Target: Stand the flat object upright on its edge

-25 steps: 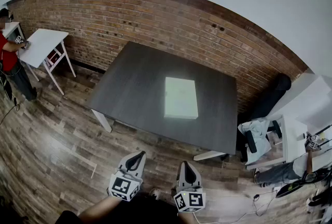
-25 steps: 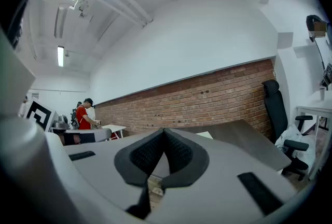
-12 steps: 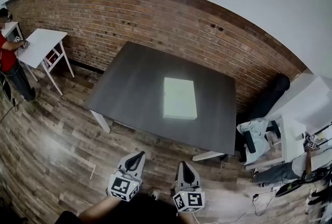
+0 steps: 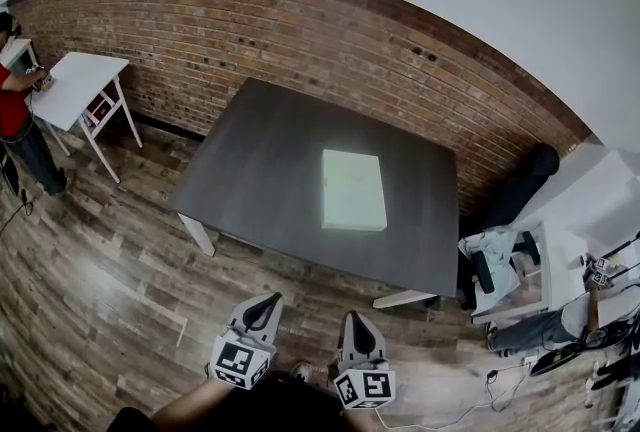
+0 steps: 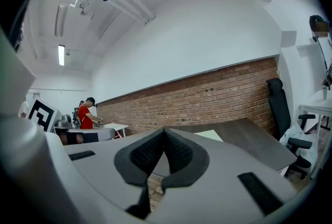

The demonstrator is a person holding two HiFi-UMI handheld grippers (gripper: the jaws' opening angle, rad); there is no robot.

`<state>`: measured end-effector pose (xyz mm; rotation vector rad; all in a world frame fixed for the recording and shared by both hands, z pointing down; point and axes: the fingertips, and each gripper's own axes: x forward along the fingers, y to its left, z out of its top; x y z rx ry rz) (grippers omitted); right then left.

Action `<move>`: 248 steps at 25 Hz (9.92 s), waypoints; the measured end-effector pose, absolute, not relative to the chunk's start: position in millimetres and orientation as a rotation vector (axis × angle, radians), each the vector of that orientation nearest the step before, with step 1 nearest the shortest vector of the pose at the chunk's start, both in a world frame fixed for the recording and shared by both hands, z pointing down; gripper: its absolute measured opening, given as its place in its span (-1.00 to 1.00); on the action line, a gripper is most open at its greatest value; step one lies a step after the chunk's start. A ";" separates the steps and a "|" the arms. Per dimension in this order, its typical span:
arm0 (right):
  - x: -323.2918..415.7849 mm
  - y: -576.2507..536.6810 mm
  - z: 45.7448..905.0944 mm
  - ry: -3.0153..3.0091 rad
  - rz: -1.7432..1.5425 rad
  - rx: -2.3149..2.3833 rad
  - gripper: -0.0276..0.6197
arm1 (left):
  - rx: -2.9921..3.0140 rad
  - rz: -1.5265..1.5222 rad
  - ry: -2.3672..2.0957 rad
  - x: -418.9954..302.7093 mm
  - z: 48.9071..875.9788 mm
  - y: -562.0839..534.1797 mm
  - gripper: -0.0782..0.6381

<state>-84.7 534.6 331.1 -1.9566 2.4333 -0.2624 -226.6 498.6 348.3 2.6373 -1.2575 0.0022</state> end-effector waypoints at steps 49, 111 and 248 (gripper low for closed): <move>5.0 347.5 368.1 2.478 -0.404 -1.908 -0.84 | 2.562 0.134 -1.247 -131.9 376.1 318.2 -0.70; 79.6 42.0 506.8 2.626 -0.983 -1.995 -0.84 | 2.258 0.365 -1.007 -70.1 512.8 2.6 -0.70; 173.9 -42.6 632.7 2.910 -1.560 -1.625 0.03 | 2.061 0.573 -0.741 -2.0 638.7 -47.9 -0.03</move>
